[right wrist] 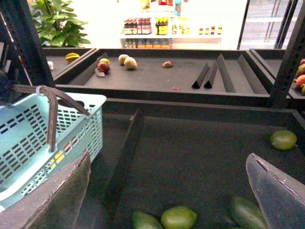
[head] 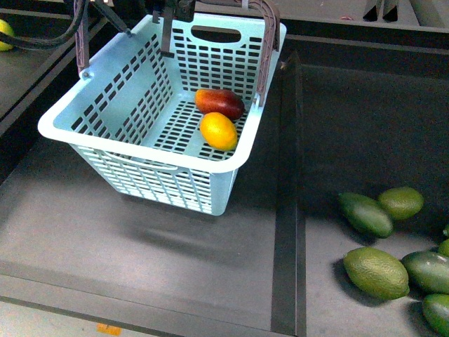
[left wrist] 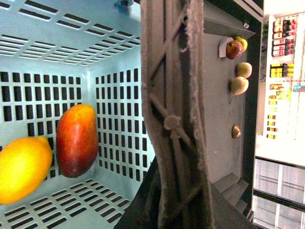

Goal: Pick lemon and mango into basket

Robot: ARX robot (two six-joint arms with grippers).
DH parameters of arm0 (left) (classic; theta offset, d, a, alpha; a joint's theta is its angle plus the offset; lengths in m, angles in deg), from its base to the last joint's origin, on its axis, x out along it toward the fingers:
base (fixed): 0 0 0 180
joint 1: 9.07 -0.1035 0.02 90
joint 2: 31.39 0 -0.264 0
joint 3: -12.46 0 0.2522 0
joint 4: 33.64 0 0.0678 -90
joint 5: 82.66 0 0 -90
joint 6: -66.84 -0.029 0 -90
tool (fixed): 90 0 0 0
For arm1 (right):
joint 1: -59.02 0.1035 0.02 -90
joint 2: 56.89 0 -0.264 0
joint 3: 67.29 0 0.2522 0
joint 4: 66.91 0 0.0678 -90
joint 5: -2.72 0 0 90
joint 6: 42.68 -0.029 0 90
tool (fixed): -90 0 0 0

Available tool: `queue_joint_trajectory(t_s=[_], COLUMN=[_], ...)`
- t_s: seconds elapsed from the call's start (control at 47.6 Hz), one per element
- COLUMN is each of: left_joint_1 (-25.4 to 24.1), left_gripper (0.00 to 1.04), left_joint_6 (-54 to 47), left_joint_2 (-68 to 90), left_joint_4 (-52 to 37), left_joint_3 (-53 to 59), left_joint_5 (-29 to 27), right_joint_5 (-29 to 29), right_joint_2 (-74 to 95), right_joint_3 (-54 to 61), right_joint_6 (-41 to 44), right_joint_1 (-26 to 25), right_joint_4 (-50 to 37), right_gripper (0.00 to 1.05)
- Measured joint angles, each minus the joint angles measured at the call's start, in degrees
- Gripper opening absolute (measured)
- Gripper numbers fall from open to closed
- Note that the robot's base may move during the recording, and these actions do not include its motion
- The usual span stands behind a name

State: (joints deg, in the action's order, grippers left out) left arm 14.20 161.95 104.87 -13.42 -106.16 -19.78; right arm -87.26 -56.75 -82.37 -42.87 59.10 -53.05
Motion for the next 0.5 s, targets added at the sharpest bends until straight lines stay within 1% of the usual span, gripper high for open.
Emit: queue_joint_trajectory(t_s=[0.147, 0.168, 0.189, 0.315, 0.357, 0.4, 0.463, 0.505], left_joint_1=[0.7, 0.7, 0.7, 0.7, 0.6, 0.5, 0.2, 0.2], left_gripper=[0.07, 0.12, 0.13, 0.35, 0.46, 0.55, 0.71, 0.79], left_joint_6=[0.7, 1.0, 1.1, 2.9, 4.1, 4.7, 5.5, 5.6], left_joint_2=[-0.5, -0.8, -0.9, -2.6, -4.5, -6.4, -10.7, -13.3], left_joint_4=[0.5, 0.3, 0.3, 0.4, 1.0, 3.1, 10.0, 13.3], left_joint_3=[1.6, 2.1, 2.3, 5.0, 7.0, 8.2, 10.5, 12.1], left_joint_5=[-0.9, -0.9, -0.9, -2.6, -4.3, -5.8, -7.2, -7.4], right_joint_5=[0.0, 0.0, 0.0, 0.0, 0.0, 0.0, 0.0, 0.0], right_joint_2=[0.0, 0.0, 0.0, 0.0, 0.0, 0.0, 0.0, 0.0], right_joint_3=[0.0, 0.0, 0.0, 0.0, 0.0, 0.0, 0.0, 0.0], right_joint_6=[0.0, 0.0, 0.0, 0.0, 0.0, 0.0, 0.0, 0.0], right_joint_1=[0.0, 0.0, 0.0, 0.0, 0.0, 0.0, 0.0, 0.0], right_joint_4=[0.0, 0.0, 0.0, 0.0, 0.0, 0.0, 0.0, 0.0], right_gripper=[0.96, 0.96, 0.96, 0.96, 0.96, 0.96, 0.96, 0.96])
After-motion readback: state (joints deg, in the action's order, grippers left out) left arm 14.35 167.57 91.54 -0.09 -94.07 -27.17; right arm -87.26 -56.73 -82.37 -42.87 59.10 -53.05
